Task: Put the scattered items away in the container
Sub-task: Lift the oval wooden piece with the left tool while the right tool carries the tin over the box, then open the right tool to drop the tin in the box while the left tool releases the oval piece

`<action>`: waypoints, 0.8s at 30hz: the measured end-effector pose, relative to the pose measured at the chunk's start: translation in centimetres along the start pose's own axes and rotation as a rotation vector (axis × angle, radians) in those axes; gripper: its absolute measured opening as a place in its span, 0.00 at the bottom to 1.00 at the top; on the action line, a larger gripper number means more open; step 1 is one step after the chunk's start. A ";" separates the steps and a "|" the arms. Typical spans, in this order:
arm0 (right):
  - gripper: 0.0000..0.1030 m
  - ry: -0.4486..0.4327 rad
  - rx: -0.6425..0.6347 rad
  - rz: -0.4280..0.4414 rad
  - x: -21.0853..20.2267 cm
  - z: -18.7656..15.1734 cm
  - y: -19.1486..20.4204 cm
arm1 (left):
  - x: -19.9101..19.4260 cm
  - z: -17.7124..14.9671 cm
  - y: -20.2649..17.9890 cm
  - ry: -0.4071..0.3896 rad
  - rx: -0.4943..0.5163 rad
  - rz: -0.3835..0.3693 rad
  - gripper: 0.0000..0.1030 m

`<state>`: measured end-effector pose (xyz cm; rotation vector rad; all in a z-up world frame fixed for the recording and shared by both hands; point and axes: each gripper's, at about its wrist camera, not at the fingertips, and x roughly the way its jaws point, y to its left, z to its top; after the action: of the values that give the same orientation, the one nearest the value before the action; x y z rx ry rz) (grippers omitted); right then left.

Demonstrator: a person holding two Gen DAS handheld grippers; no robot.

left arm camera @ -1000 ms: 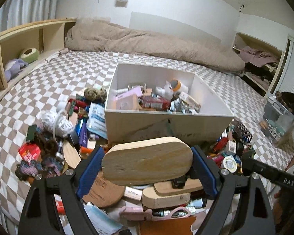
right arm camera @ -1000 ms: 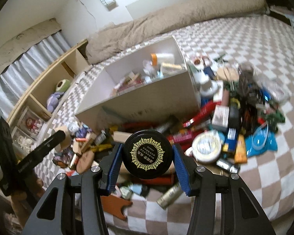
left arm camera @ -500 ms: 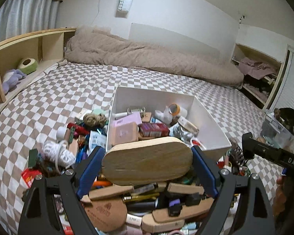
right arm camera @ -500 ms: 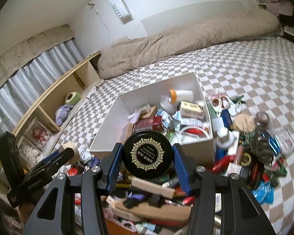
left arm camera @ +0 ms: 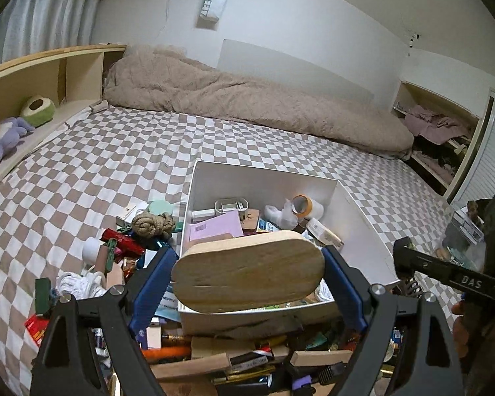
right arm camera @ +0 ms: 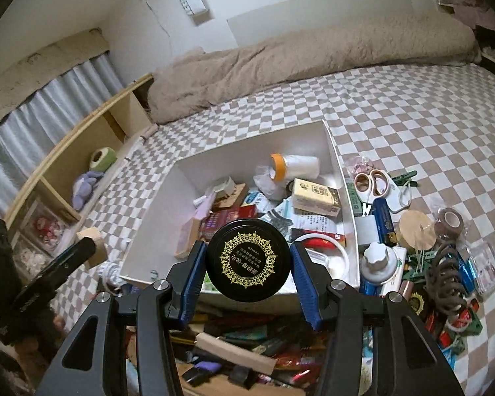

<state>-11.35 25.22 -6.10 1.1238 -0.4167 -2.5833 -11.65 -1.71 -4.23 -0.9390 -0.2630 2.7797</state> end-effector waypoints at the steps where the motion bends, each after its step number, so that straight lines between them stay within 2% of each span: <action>1: 0.50 0.007 -0.007 -0.013 0.5 0.1 0.0 | 0.3 0.0 0.1 0.003 0.000 -0.003 0.86; 9: 0.50 0.088 -0.091 -0.127 4.1 1.2 -0.2 | 2.0 0.6 0.4 0.013 -0.022 -0.044 0.86; 16: 0.50 0.149 -0.188 -0.243 6.1 1.8 -0.4 | 3.4 1.3 -0.5 0.024 0.017 -0.046 0.86; 24: 0.50 0.207 -0.278 -0.324 7.7 1.7 -0.4 | 5.3 1.8 -0.4 0.072 0.029 -0.047 0.86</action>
<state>-17.73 22.94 -10.21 1.4310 0.1818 -2.6392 -16.84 -0.22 -5.76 -1.0106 -0.2293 2.6936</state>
